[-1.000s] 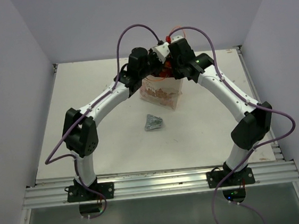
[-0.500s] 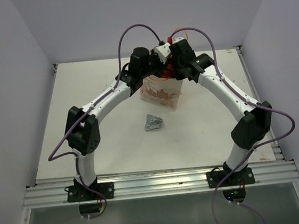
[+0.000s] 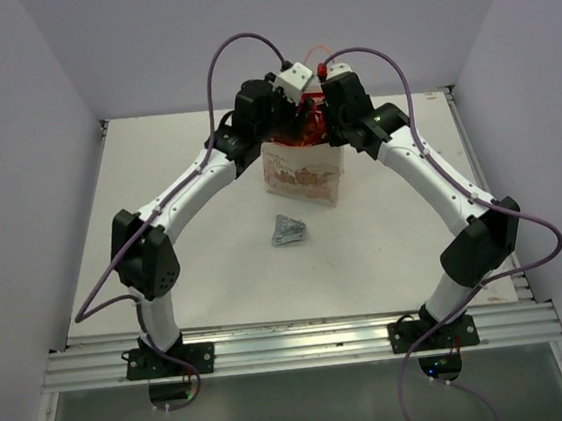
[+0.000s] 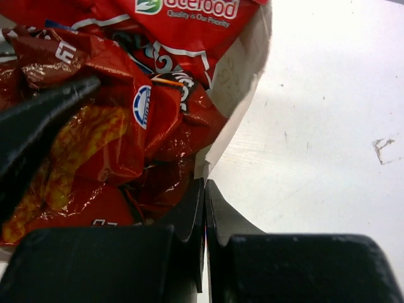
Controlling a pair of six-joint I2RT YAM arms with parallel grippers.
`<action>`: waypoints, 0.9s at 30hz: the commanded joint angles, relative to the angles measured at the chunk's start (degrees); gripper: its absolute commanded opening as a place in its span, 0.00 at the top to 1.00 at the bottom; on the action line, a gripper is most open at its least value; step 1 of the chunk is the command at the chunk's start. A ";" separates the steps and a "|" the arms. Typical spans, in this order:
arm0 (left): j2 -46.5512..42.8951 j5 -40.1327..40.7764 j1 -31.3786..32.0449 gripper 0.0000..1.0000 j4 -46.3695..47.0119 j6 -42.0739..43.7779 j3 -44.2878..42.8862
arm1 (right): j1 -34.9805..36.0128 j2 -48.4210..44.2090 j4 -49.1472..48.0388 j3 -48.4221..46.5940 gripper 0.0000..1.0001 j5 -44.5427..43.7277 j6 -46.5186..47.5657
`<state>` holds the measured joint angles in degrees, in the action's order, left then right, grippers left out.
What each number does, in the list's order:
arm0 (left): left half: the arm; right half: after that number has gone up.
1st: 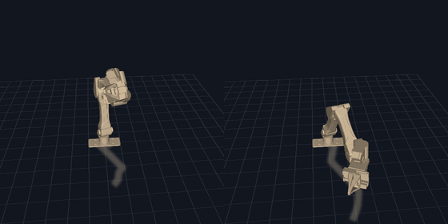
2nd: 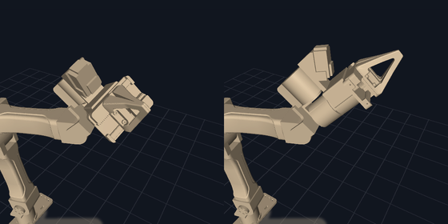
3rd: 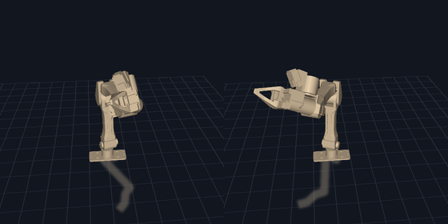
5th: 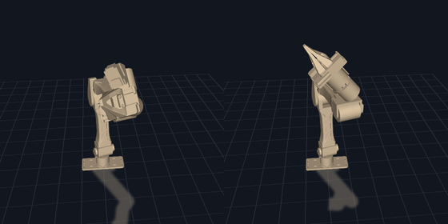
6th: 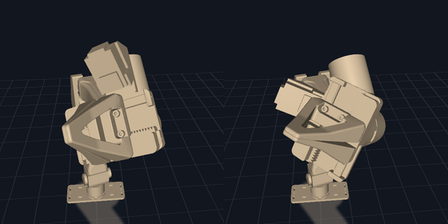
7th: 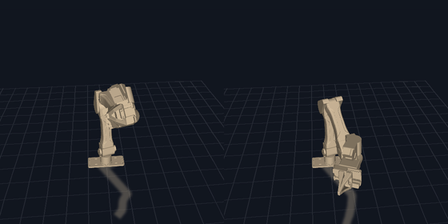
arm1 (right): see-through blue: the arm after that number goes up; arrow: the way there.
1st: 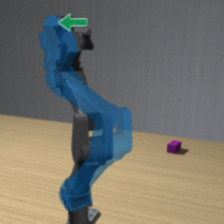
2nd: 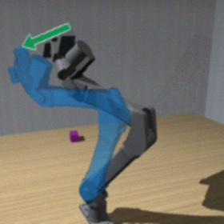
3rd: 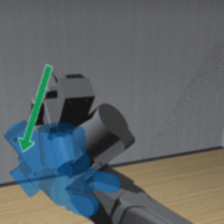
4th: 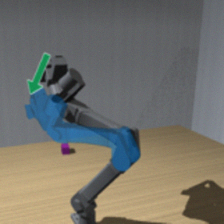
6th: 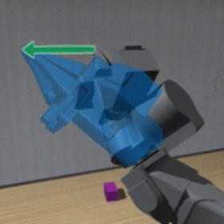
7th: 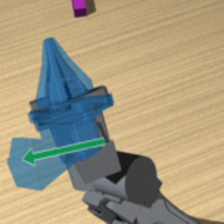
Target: Place the snacks into the paper bag
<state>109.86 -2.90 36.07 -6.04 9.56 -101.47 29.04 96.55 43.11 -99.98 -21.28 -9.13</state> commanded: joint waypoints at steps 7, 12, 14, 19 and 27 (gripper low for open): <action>-30.44 21.17 0.66 0.00 15.60 -7.80 17.06 | 0.85 -3.39 -5.50 -0.47 1.00 1.15 0.25; -39.72 25.84 7.07 0.02 6.24 -9.03 33.75 | 0.85 -3.13 -5.76 -0.21 1.00 1.68 -0.19; -43.14 24.44 10.76 0.05 -2.17 -14.71 42.44 | 0.85 -3.13 -5.93 -0.12 1.00 1.68 -0.45; -49.13 15.47 13.49 0.06 -5.91 -22.65 56.81 | 0.85 -3.65 -5.85 0.49 1.00 1.50 -0.80; -45.72 15.55 14.73 0.00 5.06 -20.73 65.17 | 0.85 -3.74 -5.67 1.11 1.00 2.82 -2.30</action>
<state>62.78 12.97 50.43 -10.81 -10.44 -36.60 29.87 95.50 40.27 -98.91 -19.77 -10.04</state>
